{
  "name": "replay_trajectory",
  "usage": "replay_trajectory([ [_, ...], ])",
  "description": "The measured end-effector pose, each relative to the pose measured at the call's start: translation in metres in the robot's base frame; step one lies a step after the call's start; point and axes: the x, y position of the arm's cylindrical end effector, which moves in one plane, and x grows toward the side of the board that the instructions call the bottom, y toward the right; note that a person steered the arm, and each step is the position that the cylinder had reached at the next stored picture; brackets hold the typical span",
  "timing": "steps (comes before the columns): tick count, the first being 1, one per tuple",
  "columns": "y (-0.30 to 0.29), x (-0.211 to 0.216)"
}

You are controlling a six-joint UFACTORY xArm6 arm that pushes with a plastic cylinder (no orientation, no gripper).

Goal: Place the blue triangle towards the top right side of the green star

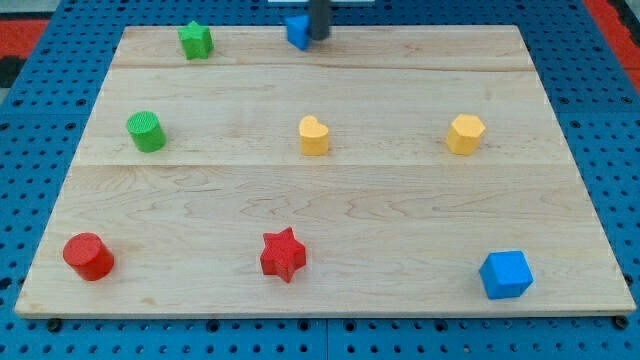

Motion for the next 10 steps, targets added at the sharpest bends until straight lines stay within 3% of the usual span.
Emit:
replay_trajectory([
  [2, 0.022, -0.001],
  [4, -0.069, 0.001],
  [6, -0.061, 0.129],
  [7, -0.198, 0.119],
  [8, -0.282, 0.082],
  [9, -0.270, 0.000],
  [10, -0.269, 0.001],
])
